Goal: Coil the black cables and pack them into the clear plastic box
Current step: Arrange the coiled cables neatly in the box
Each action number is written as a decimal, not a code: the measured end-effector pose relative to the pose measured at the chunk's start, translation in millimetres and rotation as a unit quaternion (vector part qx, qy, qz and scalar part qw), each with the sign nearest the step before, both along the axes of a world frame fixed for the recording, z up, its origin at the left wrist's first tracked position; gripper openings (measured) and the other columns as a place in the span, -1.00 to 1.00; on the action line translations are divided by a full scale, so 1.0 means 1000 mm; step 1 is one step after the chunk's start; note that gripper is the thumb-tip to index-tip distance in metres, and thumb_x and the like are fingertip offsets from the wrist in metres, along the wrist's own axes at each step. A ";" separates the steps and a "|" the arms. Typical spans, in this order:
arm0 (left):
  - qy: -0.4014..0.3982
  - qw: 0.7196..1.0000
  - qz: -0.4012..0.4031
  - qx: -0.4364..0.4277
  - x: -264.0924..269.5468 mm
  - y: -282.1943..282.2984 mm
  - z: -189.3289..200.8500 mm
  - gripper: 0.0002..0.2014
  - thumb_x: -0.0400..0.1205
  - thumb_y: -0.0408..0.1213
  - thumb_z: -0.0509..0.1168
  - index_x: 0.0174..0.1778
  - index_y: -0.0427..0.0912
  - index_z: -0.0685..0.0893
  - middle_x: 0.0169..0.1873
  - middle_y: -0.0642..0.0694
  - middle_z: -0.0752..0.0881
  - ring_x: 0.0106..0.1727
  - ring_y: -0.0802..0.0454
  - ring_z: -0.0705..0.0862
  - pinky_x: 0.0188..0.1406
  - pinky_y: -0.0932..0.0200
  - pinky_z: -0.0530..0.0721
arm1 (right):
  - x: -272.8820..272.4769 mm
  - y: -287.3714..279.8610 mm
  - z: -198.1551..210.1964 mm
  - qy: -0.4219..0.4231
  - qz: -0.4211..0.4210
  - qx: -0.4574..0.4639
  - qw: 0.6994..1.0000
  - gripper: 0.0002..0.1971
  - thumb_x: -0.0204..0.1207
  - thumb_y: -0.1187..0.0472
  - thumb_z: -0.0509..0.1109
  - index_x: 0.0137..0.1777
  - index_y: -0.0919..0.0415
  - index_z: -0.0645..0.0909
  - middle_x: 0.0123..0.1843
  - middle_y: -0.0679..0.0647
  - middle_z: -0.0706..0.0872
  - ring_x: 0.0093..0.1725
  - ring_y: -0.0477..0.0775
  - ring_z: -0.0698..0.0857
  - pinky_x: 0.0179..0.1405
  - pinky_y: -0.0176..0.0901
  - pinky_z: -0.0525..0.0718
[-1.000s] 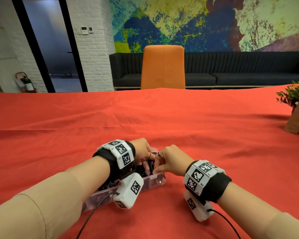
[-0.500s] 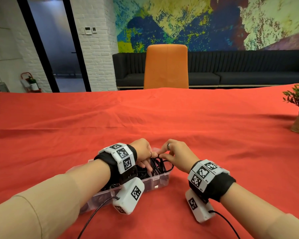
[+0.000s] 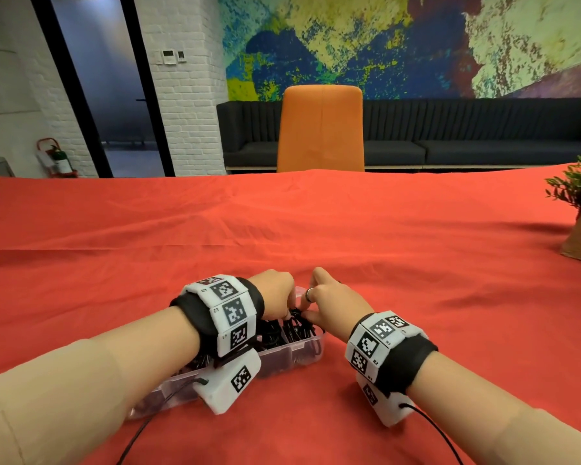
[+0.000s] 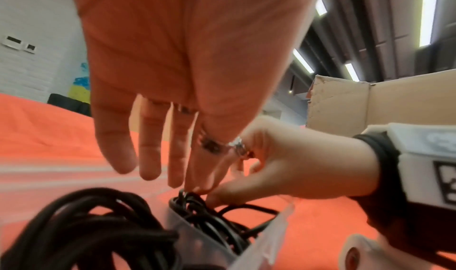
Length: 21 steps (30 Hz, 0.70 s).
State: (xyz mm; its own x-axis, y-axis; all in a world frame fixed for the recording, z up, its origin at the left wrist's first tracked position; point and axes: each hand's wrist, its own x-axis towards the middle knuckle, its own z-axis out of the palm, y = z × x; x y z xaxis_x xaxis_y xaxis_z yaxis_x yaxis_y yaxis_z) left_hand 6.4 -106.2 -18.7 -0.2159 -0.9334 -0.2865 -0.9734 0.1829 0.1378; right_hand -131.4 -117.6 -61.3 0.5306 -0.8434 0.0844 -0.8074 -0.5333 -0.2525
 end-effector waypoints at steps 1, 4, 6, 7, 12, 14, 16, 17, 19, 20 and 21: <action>-0.018 0.999 -0.023 0.016 0.001 0.004 0.002 -0.72 0.62 -0.29 0.30 0.24 -0.18 0.69 0.15 -0.19 0.72 0.17 -0.12 0.66 0.12 0.11 0.60 | 0.001 0.000 0.000 0.009 -0.001 -0.003 1.000 -0.81 0.54 0.16 0.35 0.09 0.13 0.70 0.16 0.12 0.40 0.06 0.24 0.58 -0.18 -0.03 0.47; -0.055 0.994 -0.065 0.071 0.005 0.013 0.007 -0.69 0.69 -0.24 0.15 0.32 -0.08 0.63 0.22 -0.17 0.68 0.22 -0.17 0.62 0.25 -0.02 0.58 | 0.002 0.000 0.000 0.020 -0.006 -0.002 1.000 -0.81 0.54 0.15 0.35 0.10 0.10 0.70 0.14 0.11 0.40 0.08 0.24 0.58 -0.19 -0.02 0.46; -0.070 0.989 -0.081 0.100 0.005 0.020 0.008 -0.64 0.69 -0.30 0.10 0.39 -0.06 0.58 0.23 -0.13 0.68 0.19 -0.15 0.65 0.23 0.03 0.58 | 0.000 0.000 0.001 0.016 -0.010 0.015 1.000 -0.80 0.55 0.09 0.34 0.11 0.07 0.70 0.15 0.09 0.42 0.10 0.20 0.59 -0.15 -0.03 0.48; -0.082 0.987 -0.091 0.107 0.004 0.023 0.009 -0.62 0.69 -0.33 0.08 0.42 -0.07 0.55 0.23 -0.11 0.68 0.17 -0.11 0.64 0.18 0.09 0.55 | -0.002 0.001 0.003 0.014 -0.013 0.032 0.999 -0.77 0.55 0.03 0.33 0.12 0.06 0.70 0.14 0.07 0.44 0.10 0.17 0.59 -0.11 -0.03 0.50; -0.138 0.974 -0.120 0.132 -0.003 0.033 0.008 -0.57 0.69 -0.35 -0.01 0.45 -0.02 0.49 0.23 -0.08 0.62 0.18 -0.10 0.54 0.13 0.14 0.42 | -0.018 0.000 0.011 -0.039 -0.005 0.101 0.994 -0.77 0.53 0.01 0.37 0.09 0.05 0.74 -0.17 -0.11 0.45 -0.06 -0.06 0.54 0.09 -0.11 0.54; -0.127 0.973 -0.103 0.161 0.000 0.032 0.006 -0.53 0.68 -0.33 -0.06 0.49 0.03 0.43 0.38 -0.09 0.53 0.33 -0.11 0.49 0.35 0.07 0.41 | -0.022 0.000 0.014 -0.063 0.000 0.107 0.992 -0.80 0.48 0.03 0.44 -0.02 0.12 0.75 -0.23 -0.16 0.52 -0.24 -0.24 0.51 -0.04 -0.22 0.51; -0.119 0.971 -0.075 0.192 0.002 0.031 0.003 -0.49 0.65 -0.19 -0.11 0.57 0.03 0.31 0.59 -0.11 0.30 0.58 -0.10 0.28 0.58 -0.04 0.22 | -0.024 0.002 0.017 -0.077 0.000 0.132 0.988 -0.82 0.43 0.01 0.48 -0.12 0.12 0.74 -0.20 -0.12 0.62 -0.33 -0.31 0.49 -0.19 -0.27 0.47; -0.123 0.971 -0.066 0.196 0.003 0.032 0.003 -0.45 0.62 -0.10 -0.13 0.58 -0.01 0.28 0.61 -0.14 0.26 0.60 -0.12 0.24 0.59 -0.09 0.19 | -0.024 0.003 0.019 -0.088 -0.002 0.146 0.985 -0.84 0.40 -0.01 0.50 -0.18 0.06 0.73 -0.20 -0.11 0.65 -0.36 -0.32 0.50 -0.26 -0.30 0.46; -0.134 0.970 -0.055 0.197 0.003 0.033 0.003 -0.39 0.61 0.00 -0.17 0.61 -0.06 0.20 0.62 -0.19 0.21 0.62 -0.14 0.19 0.60 -0.14 0.16 | -0.025 0.003 0.022 -0.096 0.002 0.169 0.981 -0.88 0.36 -0.02 0.54 -0.31 -0.07 0.67 -0.15 -0.07 0.73 -0.39 -0.33 0.52 -0.33 -0.41 0.46; -0.133 0.970 -0.051 0.197 0.003 0.034 0.002 -0.38 0.61 0.03 -0.17 0.64 -0.03 0.11 0.65 -0.16 0.13 0.65 -0.10 0.11 0.62 -0.13 0.09 | -0.025 0.003 0.022 -0.088 0.004 0.176 0.980 -0.86 0.34 0.00 0.55 -0.34 -0.12 0.65 -0.10 -0.03 0.76 -0.37 -0.33 0.54 -0.31 -0.44 0.46; -0.130 0.970 -0.047 0.200 0.004 0.033 0.001 -0.34 0.58 0.07 -0.17 0.65 0.00 0.04 0.66 -0.11 0.04 0.67 -0.05 0.02 0.64 -0.12 0.02 | -0.024 0.003 0.022 -0.079 0.003 0.181 0.980 -0.87 0.33 0.03 0.57 -0.33 -0.12 0.66 -0.06 0.01 0.78 -0.33 -0.30 0.56 -0.27 -0.43 0.49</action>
State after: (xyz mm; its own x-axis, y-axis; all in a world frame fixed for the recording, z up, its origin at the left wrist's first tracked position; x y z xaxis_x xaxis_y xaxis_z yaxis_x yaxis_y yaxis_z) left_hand 10.0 -72.9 -17.9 -0.1663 -0.7159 -0.6781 -0.9666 0.2543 -0.0315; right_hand -155.8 -114.8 -38.8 0.5410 -0.8296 -0.1383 -0.7391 -0.3904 -0.5489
